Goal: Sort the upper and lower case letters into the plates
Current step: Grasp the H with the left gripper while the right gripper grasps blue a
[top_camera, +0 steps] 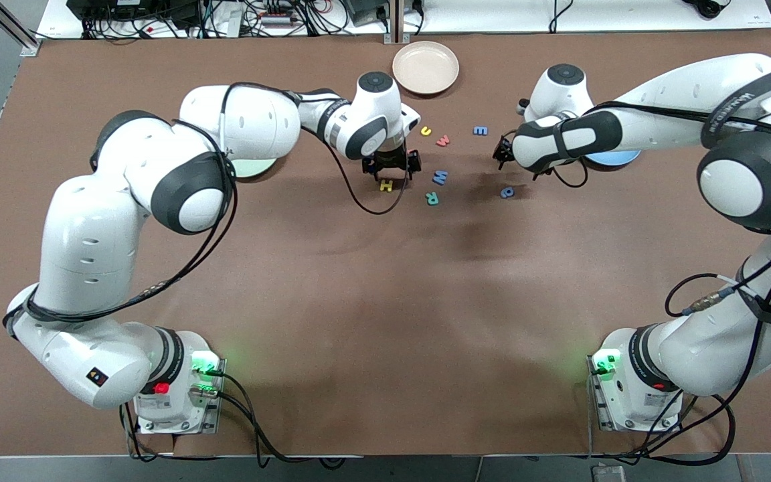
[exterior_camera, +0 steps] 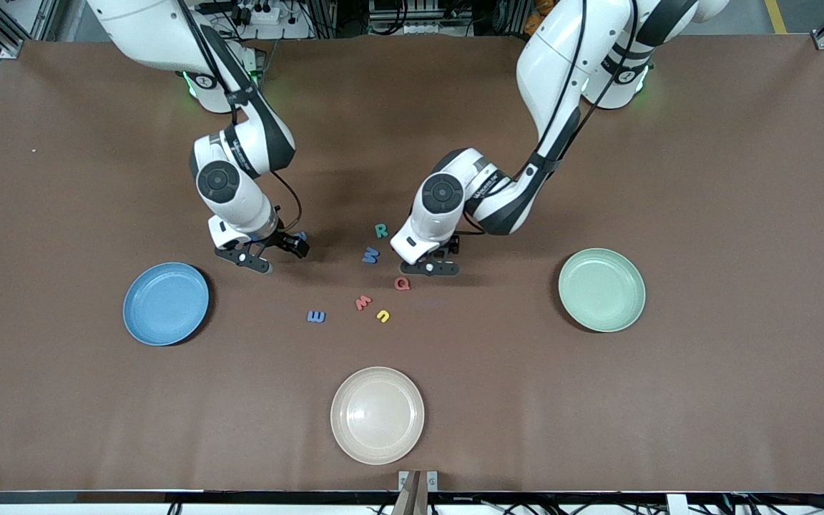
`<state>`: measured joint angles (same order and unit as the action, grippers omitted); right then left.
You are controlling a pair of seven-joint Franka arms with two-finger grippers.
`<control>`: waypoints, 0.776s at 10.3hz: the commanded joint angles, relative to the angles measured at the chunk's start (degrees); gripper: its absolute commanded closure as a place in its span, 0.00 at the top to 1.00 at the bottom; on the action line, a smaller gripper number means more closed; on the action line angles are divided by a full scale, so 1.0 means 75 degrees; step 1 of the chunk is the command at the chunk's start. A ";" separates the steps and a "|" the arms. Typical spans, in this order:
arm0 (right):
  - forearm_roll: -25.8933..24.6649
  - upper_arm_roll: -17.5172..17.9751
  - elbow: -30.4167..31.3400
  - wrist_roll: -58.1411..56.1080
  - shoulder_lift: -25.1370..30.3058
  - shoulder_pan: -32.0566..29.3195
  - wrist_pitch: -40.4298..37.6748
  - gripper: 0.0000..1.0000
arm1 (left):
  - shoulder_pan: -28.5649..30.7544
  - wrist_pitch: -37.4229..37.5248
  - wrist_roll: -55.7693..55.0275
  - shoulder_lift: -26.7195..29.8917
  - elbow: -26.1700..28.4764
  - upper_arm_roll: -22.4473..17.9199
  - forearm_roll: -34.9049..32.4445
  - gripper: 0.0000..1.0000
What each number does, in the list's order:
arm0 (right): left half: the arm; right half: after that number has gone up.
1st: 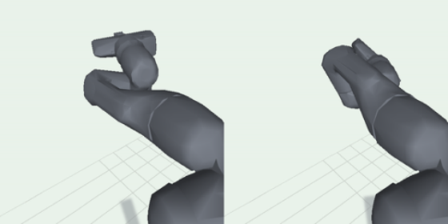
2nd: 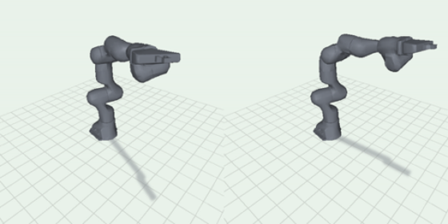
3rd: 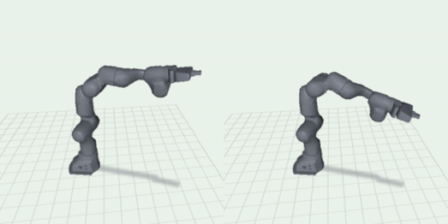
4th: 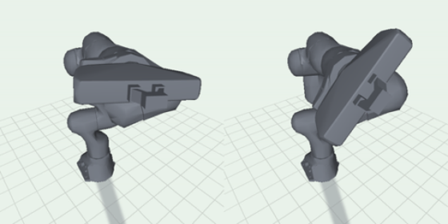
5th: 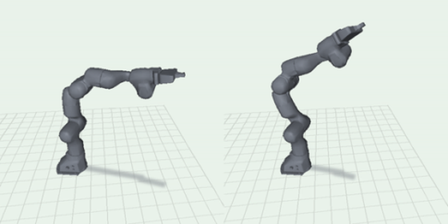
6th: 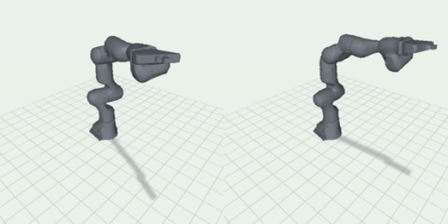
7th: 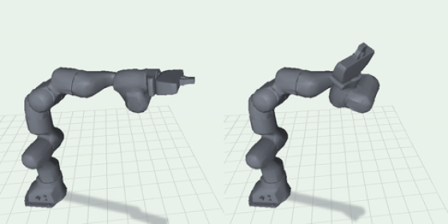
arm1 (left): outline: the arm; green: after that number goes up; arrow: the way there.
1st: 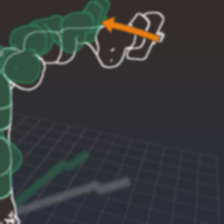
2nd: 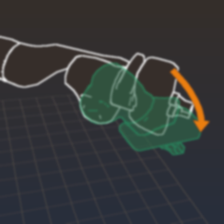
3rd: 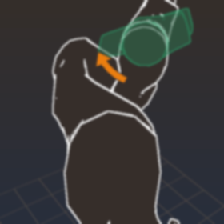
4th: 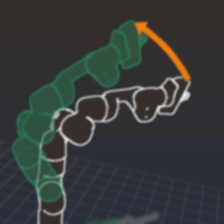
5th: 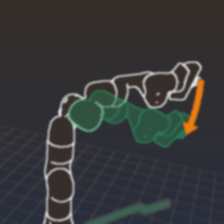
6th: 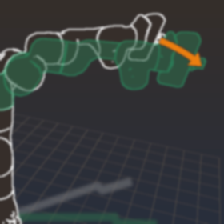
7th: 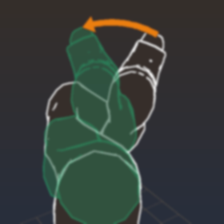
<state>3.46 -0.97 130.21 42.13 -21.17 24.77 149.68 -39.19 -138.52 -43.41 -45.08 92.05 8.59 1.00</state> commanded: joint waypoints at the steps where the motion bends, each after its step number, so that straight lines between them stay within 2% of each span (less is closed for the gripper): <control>1: 0.0031 -0.0012 -0.0005 0.0066 -0.0305 0.0130 0.0245 1.00 | -0.0083 -0.0082 -0.0026 0.0139 0.0416 -0.0125 0.0090 0.99; 3: 0.0031 0.0000 -0.0005 0.0089 -0.0341 0.0365 0.0246 1.00 | -0.0060 -0.0082 0.0219 0.0151 0.0500 -0.0125 0.0090 0.84; 6: 0.0042 0.0000 -0.0005 0.0148 -0.0341 0.0505 0.0188 1.00 | -0.0048 0.0128 0.0151 0.0256 0.0605 -0.0090 0.0101 0.73; 8: 0.0043 0.0000 0.0018 0.0148 -0.0330 0.0518 0.0176 1.00 | -0.0060 0.0759 0.0139 0.0420 0.0524 -0.0067 0.0113 0.67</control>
<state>3.45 -0.85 130.17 42.28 -23.78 28.16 151.02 -39.37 -135.57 -42.84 -43.86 94.20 8.32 1.00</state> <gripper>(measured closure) 0.000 0.273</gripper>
